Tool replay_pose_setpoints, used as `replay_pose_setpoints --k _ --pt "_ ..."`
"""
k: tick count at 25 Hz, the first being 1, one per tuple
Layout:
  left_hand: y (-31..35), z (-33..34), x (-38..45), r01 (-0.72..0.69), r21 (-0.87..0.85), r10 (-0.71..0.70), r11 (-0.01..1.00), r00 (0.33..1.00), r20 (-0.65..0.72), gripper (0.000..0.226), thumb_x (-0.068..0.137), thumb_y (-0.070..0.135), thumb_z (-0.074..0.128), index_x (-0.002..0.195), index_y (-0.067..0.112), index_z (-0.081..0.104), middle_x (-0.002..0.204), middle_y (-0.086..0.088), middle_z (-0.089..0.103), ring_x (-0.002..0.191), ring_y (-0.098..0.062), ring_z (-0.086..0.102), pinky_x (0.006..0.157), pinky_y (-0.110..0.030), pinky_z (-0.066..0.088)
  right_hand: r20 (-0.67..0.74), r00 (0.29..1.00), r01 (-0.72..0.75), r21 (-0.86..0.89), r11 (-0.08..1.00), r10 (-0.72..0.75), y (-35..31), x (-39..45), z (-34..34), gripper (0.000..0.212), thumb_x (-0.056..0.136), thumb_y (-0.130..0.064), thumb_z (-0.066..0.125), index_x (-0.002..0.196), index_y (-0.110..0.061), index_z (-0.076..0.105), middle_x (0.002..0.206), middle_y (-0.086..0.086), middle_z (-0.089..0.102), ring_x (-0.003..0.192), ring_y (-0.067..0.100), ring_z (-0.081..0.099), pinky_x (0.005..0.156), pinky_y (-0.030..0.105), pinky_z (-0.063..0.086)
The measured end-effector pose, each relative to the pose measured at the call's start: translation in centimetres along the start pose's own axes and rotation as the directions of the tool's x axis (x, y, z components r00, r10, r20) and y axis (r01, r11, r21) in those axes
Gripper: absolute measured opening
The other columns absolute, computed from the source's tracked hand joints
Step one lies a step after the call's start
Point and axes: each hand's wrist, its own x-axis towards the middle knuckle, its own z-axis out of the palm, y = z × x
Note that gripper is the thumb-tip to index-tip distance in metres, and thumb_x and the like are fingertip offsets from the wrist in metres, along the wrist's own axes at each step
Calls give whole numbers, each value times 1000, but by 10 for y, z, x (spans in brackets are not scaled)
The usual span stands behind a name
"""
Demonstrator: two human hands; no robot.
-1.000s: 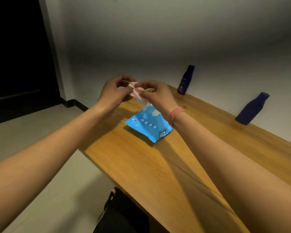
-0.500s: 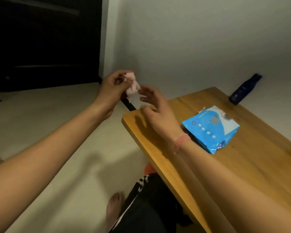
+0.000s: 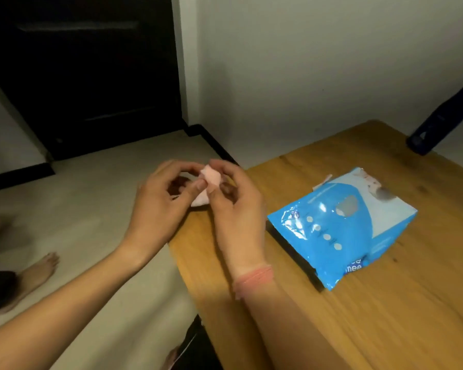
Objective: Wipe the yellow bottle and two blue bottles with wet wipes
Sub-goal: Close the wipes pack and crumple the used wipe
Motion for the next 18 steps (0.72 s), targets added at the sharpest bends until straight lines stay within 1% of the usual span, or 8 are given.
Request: replay_pose_setpoints --k 2,4,5,8,10,13,16,18 --pt "3 5 -1 0 111 -2 994 1000 18 20 89 24 66 108 32 65 102 19 64 88 -3 62 73 -15 47 -4 999 -48 13 999 48 4 -2 -6 33 92 -4 60 118 -24 63 113 -9 66 102 0 64 89 19 53" --pt "7 5 -2 42 180 -55 983 996 65 22 90 27 65 108 39 60 98 22 63 85 -3 61 69 -12 45 -20 993 -110 110 988 113 4 -7 -8 33 93 -3 59 115 -27 58 113 -9 66 103 0 64 86 18 53" --pt "8 5 -2 64 206 -82 976 993 83 22 90 30 64 107 42 57 94 23 63 83 -4 61 66 -11 44 -32 991 -126 109 986 130 4 -8 -8 32 93 -2 59 111 -28 57 112 -11 66 104 0 65 86 18 53" --pt "13 4 -3 105 247 -147 963 976 158 20 89 40 58 106 46 50 92 24 62 84 2 60 68 -9 44 -75 988 -144 -154 978 133 2 -14 -10 28 92 -13 62 105 -38 59 107 -23 66 99 -4 63 83 11 49" --pt "14 1 -3 186 232 -236 955 949 211 20 90 39 59 108 44 52 97 25 60 86 5 59 72 -9 46 -91 974 -225 -259 939 208 -8 -16 -5 24 92 -25 62 106 -45 60 107 -31 64 94 -8 63 79 6 47" --pt "16 -7 5 285 266 -362 921 878 313 20 88 30 62 107 34 58 98 23 58 85 4 55 73 -9 42 -140 922 -387 -296 873 361 -20 -8 2 31 90 -17 65 105 -43 60 113 -30 64 98 -7 64 80 7 48" --pt "18 -18 20 371 239 -441 898 765 469 24 89 24 62 103 42 51 97 23 56 88 6 53 73 -7 39 -114 867 -499 -232 835 486 -30 -1 7 26 87 -5 67 103 -23 57 120 -20 64 105 2 64 85 11 48" --pt "21 -29 32 420 202 -456 885 688 565 33 91 22 61 96 50 44 96 19 57 90 4 55 72 -8 41 -127 830 -557 -198 806 543 -44 3 13 24 88 -4 67 102 -20 57 121 -18 63 106 3 63 84 12 49"
